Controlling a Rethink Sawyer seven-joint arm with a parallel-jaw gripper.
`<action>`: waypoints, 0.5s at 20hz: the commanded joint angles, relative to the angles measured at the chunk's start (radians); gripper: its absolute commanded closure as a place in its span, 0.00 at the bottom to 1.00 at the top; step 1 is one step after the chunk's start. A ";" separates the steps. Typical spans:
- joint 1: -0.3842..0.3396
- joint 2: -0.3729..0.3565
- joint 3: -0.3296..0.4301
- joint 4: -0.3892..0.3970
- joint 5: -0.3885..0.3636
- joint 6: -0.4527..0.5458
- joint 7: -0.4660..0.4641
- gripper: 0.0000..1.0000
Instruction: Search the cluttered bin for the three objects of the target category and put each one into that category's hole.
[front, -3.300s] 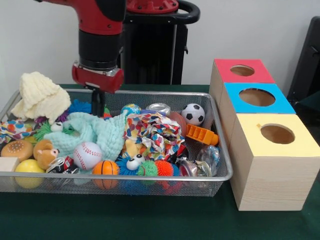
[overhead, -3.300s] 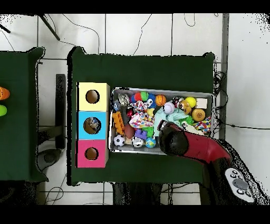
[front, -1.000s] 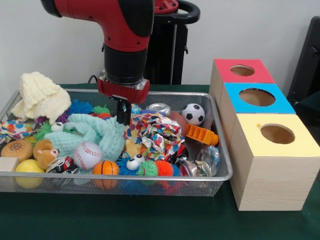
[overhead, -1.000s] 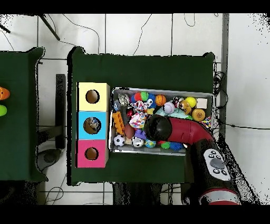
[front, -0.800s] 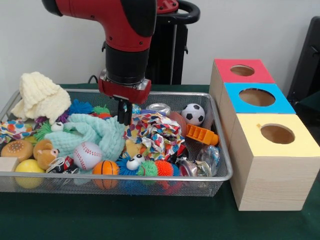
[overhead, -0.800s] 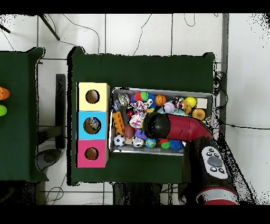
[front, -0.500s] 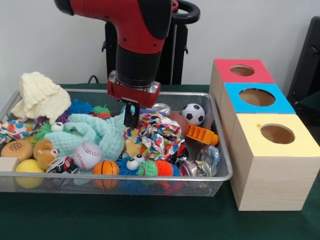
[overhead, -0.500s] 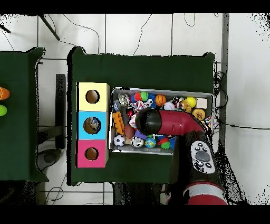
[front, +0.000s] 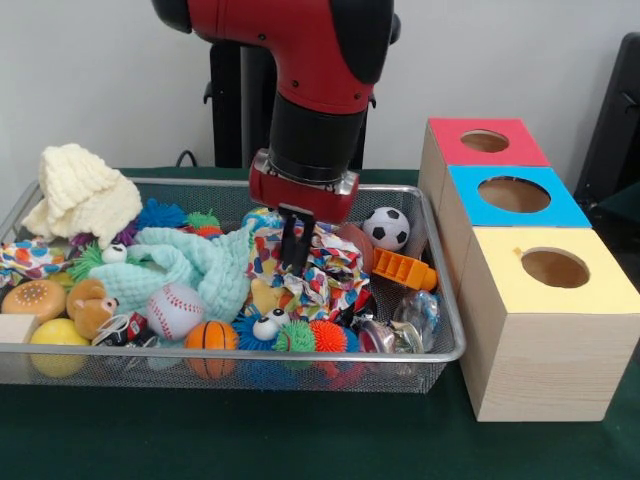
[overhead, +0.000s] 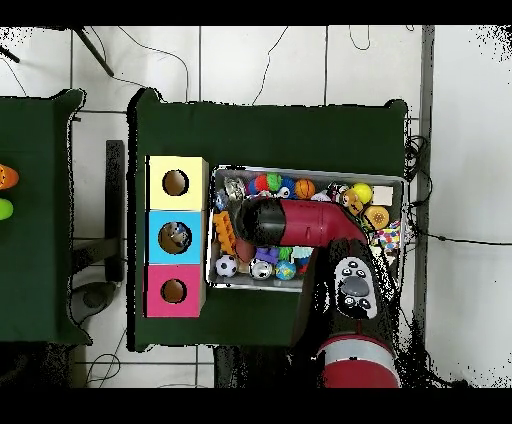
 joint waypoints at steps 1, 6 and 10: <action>-0.036 0.023 0.014 0.004 0.105 0.040 0.197 1.00; 0.009 0.036 -0.049 -0.030 0.089 0.083 0.178 1.00; -0.010 0.031 -0.026 -0.009 0.106 0.076 0.150 1.00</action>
